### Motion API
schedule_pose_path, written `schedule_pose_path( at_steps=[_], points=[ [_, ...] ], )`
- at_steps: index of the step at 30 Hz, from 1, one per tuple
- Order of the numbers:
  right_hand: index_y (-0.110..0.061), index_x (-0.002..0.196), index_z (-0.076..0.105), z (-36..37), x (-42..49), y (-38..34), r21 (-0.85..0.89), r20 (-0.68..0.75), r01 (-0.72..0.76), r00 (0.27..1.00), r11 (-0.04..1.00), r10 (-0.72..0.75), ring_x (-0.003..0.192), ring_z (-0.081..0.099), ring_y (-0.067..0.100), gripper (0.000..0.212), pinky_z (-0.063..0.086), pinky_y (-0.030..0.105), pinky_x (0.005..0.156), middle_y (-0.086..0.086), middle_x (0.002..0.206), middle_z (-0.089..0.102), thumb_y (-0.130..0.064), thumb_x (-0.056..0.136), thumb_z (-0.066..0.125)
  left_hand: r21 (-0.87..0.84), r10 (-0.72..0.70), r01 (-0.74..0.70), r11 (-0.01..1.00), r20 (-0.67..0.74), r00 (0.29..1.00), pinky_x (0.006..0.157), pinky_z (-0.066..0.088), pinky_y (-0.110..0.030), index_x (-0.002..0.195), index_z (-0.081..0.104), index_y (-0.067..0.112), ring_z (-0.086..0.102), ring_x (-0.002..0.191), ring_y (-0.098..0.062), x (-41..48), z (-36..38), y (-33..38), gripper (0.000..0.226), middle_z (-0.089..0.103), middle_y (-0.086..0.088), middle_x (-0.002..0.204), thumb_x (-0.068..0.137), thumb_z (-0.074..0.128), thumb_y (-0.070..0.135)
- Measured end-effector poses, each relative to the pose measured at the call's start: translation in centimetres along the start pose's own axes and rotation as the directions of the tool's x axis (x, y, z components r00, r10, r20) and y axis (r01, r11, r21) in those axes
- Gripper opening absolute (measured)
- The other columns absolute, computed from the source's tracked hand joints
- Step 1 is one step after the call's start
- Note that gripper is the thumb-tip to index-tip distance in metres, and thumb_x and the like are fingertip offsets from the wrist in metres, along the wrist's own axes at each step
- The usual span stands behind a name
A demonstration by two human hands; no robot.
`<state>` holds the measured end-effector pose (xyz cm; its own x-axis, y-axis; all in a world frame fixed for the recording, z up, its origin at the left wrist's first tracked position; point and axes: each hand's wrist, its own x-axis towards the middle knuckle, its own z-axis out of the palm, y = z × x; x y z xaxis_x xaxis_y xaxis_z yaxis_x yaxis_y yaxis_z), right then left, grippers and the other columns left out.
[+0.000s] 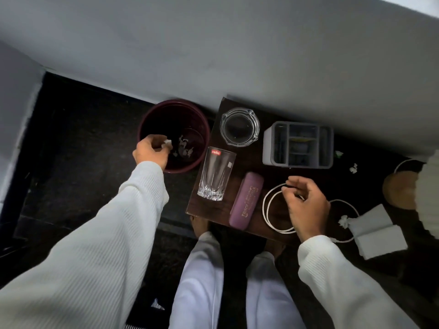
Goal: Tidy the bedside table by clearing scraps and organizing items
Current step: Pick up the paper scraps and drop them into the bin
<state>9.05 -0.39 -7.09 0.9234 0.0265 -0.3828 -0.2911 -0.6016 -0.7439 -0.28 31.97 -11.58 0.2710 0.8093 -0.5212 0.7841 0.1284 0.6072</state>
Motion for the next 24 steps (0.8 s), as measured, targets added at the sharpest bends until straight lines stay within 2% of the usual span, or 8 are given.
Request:
schedule_pose_path(
  at_steps=[3, 6, 10, 12, 15, 18, 20, 24],
  points=[
    [-0.019, 0.100, 0.070, -0.7, 0.5, 0.2, -0.020, -0.007, -0.009, 1.000, 1.000, 0.009, 0.073, 0.064, -0.013, 0.022, 0.047, 0.002, 0.063, -0.009, 0.091, 0.071, -0.005, 0.083, 0.072, 0.027, 0.019, -0.019, 0.999, -0.005, 1.000, 0.087, 0.051, -0.023, 0.105, 0.071, 0.020, 0.068, 0.083, -0.010, 0.6, -0.1, -0.4, 0.025, 0.074, 0.002, 0.100, 0.081, 0.076, 0.015],
    [-0.020, 0.100, 0.069, -1.8, 1.2, 0.5, -0.020, -0.024, -0.019, 1.000, 1.000, 0.018, 0.075, 0.066, -0.007, 0.023, 0.051, 0.006, 0.064, -0.006, 0.092, 0.072, -0.005, 0.083, 0.072, 0.008, 0.031, -0.031, 0.999, 0.010, 0.999, 0.091, 0.054, -0.029, 0.104, 0.071, 0.022, 0.071, 0.086, -0.011, 0.6, -0.2, -0.8, 0.024, 0.075, 0.001, 0.099, 0.081, 0.075, 0.016],
    [-0.013, 0.102, 0.068, -3.7, 2.1, 1.1, -0.041, -0.088, -0.019, 0.996, 0.999, 0.016, 0.075, 0.065, 0.002, 0.021, 0.051, 0.006, 0.062, 0.000, 0.093, 0.071, -0.004, 0.083, 0.073, -0.157, 0.059, -0.053, 0.986, 0.036, 0.998, 0.087, 0.059, -0.040, 0.098, 0.069, 0.022, 0.074, 0.088, -0.020, -1.0, 0.7, 0.1, 0.014, 0.074, -0.001, 0.093, 0.087, 0.069, 0.013],
    [-0.011, 0.103, 0.069, -4.8, 2.7, 1.4, -0.055, -0.136, -0.023, 0.991, 0.998, 0.015, 0.075, 0.063, -0.003, 0.021, 0.047, 0.001, 0.060, 0.000, 0.093, 0.070, -0.005, 0.084, 0.073, -0.248, 0.107, -0.094, 0.964, 0.039, 0.993, 0.079, 0.061, -0.035, 0.096, 0.068, 0.023, 0.074, 0.087, -0.020, -3.0, 1.6, 1.6, 0.012, 0.073, 0.000, 0.093, 0.091, 0.065, 0.013],
    [-0.009, 0.109, 0.068, -6.5, 4.1, 2.0, -0.072, -0.176, -0.035, 0.984, 0.997, 0.022, 0.079, 0.060, -0.005, 0.022, 0.041, -0.004, 0.060, 0.000, 0.098, 0.069, -0.007, 0.087, 0.070, -0.363, 0.186, -0.154, 0.919, 0.057, 0.981, 0.065, 0.060, -0.023, 0.087, 0.068, 0.029, 0.072, 0.073, -0.008, -7.4, 3.5, 4.6, 0.019, 0.073, 0.001, 0.086, 0.093, 0.061, 0.012],
    [-0.010, 0.115, 0.064, -7.9, 6.0, 2.7, -0.088, -0.207, -0.071, 0.977, 0.994, 0.051, 0.095, 0.064, 0.012, 0.025, 0.040, 0.001, 0.067, 0.003, 0.110, 0.068, -0.010, 0.091, 0.066, -0.448, 0.292, -0.210, 0.869, 0.123, 0.948, 0.060, 0.057, -0.018, 0.091, 0.067, 0.026, 0.069, 0.069, -0.008, -12.7, 6.3, 7.0, 0.018, 0.071, 0.001, 0.083, 0.094, 0.060, 0.009],
    [-0.008, 0.121, 0.062, -8.4, 7.4, 3.2, -0.103, -0.227, -0.097, 0.971, 0.990, 0.072, 0.104, 0.062, 0.016, 0.029, 0.041, 0.011, 0.075, 0.008, 0.121, 0.065, -0.009, 0.092, 0.064, -0.480, 0.346, -0.217, 0.850, 0.197, 0.917, 0.060, 0.055, -0.019, 0.093, 0.066, 0.023, 0.068, 0.069, -0.010, -16.0, 8.4, 7.8, 0.018, 0.071, -0.001, 0.085, 0.094, 0.059, 0.007],
    [-0.007, 0.129, 0.057, -8.7, 9.7, 4.1, -0.185, -0.253, -0.128, 0.964, 0.974, 0.078, 0.114, 0.061, 0.024, 0.037, 0.033, -0.005, 0.071, 0.014, 0.133, 0.056, -0.007, 0.093, 0.062, -0.473, 0.359, -0.177, 0.863, 0.327, 0.874, 0.065, 0.053, -0.028, 0.092, 0.067, 0.021, 0.067, 0.070, -0.016, -21.1, 12.6, 7.9, 0.018, 0.073, -0.008, 0.090, 0.094, 0.059, 0.005]
  ],
)
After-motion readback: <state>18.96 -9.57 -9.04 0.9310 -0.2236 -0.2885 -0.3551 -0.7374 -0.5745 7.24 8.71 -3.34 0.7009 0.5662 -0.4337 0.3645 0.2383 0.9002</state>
